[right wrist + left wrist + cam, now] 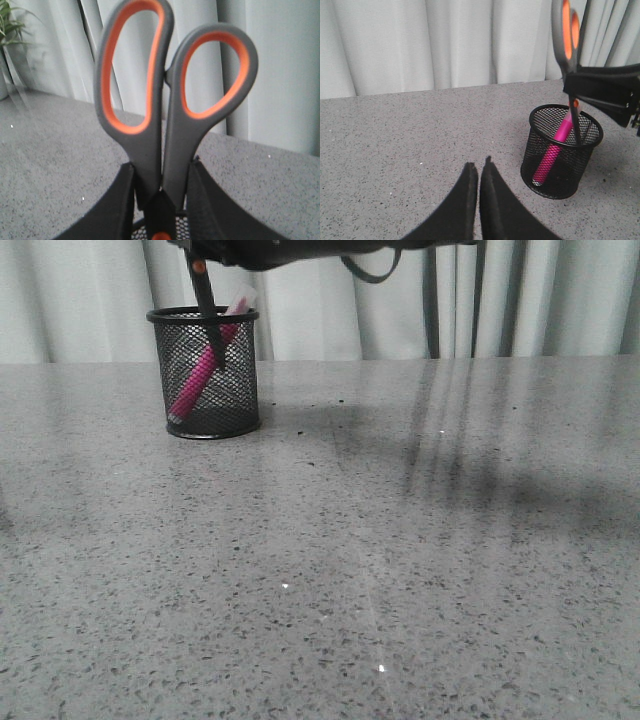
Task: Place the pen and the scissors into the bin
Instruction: 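Lower the scissors into the cup and open the right gripper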
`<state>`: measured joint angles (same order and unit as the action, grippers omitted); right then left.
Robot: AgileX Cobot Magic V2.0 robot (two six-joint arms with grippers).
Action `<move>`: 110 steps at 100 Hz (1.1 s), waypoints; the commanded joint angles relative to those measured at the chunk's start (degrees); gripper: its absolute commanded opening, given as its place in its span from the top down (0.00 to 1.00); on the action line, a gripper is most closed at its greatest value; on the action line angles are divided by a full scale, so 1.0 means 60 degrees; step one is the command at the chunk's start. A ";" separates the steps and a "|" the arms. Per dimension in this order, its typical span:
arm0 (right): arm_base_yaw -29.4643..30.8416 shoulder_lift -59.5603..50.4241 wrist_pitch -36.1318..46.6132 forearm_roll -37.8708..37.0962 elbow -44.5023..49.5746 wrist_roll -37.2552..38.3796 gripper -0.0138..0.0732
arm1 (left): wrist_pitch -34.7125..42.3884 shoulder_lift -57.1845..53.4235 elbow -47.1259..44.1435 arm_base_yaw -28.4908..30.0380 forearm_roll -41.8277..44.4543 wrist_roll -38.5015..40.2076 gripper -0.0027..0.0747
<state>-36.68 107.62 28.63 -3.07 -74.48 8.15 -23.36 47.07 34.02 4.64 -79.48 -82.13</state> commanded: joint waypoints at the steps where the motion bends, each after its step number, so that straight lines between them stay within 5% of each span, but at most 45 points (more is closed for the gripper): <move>1: 0.0030 -0.0488 0.0685 -0.0049 -0.0324 -0.0093 0.93 | 0.0007 -0.0064 0.0285 -0.0068 -0.0359 0.0072 0.99; 110: 0.0030 -0.0217 0.0632 -0.0101 0.0340 -0.0093 0.93 | -0.0046 -0.0064 0.0285 -0.0068 -0.0431 0.0072 0.99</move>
<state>-36.68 108.71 28.39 -3.22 -71.22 8.15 -23.36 47.07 34.02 4.64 -79.78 -82.01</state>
